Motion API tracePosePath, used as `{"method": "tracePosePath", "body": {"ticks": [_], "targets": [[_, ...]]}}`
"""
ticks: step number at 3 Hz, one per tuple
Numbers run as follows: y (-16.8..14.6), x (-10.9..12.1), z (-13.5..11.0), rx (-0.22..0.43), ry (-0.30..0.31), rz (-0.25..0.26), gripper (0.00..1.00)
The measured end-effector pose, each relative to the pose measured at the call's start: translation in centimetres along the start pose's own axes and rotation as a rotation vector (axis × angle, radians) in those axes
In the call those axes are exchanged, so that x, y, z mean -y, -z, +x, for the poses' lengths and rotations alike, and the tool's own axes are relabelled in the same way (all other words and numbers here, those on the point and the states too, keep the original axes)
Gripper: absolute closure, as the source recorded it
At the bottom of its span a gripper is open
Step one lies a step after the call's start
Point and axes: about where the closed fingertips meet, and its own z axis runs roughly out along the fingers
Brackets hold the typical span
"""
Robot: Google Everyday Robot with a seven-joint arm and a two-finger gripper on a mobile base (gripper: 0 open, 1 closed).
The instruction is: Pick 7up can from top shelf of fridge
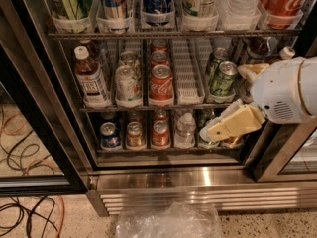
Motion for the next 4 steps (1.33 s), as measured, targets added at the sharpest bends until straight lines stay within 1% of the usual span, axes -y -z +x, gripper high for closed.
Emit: {"method": "tracePosePath", "body": {"ticks": [1,2,3,4], "targets": [[0.0,-1.3,0.1,0.077,-0.136,0.075,0.0],[-1.7,-2.6,0.7,0.161,-0.219,0.155,0.0],[-1.7,-2.1,-1.4,0.224,-0.217,0.214,0.0],[-1.7,-2.3,-1.5,0.234,-0.231,0.221,0.0]]}}
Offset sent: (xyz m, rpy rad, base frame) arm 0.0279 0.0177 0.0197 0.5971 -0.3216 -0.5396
